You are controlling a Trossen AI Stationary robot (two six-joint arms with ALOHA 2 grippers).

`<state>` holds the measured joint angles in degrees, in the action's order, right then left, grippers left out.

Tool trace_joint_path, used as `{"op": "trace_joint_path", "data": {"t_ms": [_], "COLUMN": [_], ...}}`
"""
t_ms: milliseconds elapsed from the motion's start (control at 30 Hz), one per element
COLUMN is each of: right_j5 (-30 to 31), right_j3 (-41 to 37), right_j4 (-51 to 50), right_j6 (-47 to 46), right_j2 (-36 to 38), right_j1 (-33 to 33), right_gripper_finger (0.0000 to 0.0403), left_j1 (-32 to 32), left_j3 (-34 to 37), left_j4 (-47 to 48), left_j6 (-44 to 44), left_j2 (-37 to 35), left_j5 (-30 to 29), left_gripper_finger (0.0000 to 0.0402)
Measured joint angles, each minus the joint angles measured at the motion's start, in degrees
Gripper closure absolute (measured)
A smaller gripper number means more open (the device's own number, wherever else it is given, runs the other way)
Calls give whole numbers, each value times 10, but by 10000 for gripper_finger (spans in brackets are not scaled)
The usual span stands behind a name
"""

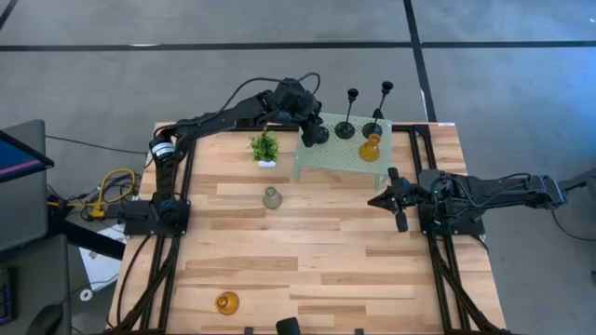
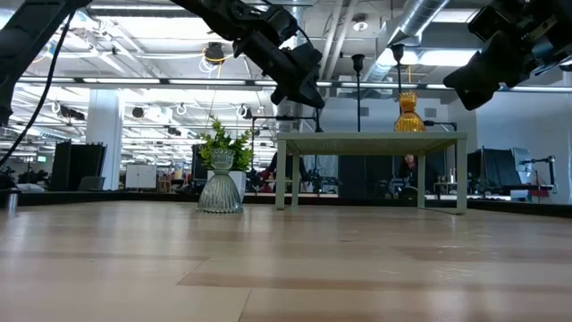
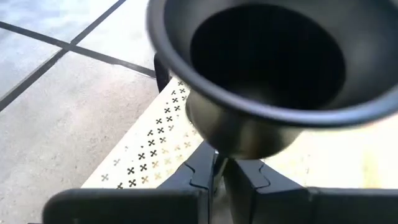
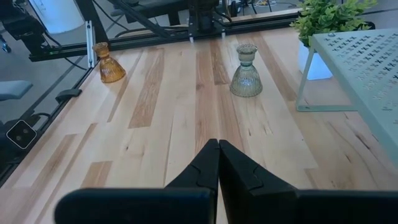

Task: Pick & Place candle stick holders
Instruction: Put the middle black metal candle holder on the shelf, then adjust the black metal candle holder on the shelf

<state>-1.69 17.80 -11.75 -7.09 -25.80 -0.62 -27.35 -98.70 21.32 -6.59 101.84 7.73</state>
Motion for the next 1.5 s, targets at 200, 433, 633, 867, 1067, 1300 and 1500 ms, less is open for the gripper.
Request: {"op": "trace_joint_path", "data": {"t_ms": [200, 433, 633, 867, 1067, 1300, 1500], "right_j5": [0, 0, 0, 0, 0, 0, 0], "right_j3": [0, 0, 0, 0, 0, 0, 0], "right_j4": [0, -1, -1, -1, -2, -2, -2], "right_j6": [1, 1, 1, 1, 1, 1, 0], "right_j2": [0, 0, 0, 0, 0, 0, 0], "right_j1": [0, 0, 0, 0, 0, 0, 0], "right_gripper_finger": [403, 403, 403, 403, 403, 403, 403], "left_j1": [0, 0, -2, -6, 0, 23, 61], "left_j3": [0, 2, 2, 2, 2, 2, 1], "left_j4": [3, 3, 1, -2, -2, 18, 80], "left_j6": [0, -7, -21, -22, -22, -22, -22], "left_j2": [-2, -2, -7, -40, -80, -127, -147], "left_j5": [-1, -4, -9, -22, -22, -22, -19], "left_gripper_finger": [371, 340, 310, 295, 295, 296, 311]}}
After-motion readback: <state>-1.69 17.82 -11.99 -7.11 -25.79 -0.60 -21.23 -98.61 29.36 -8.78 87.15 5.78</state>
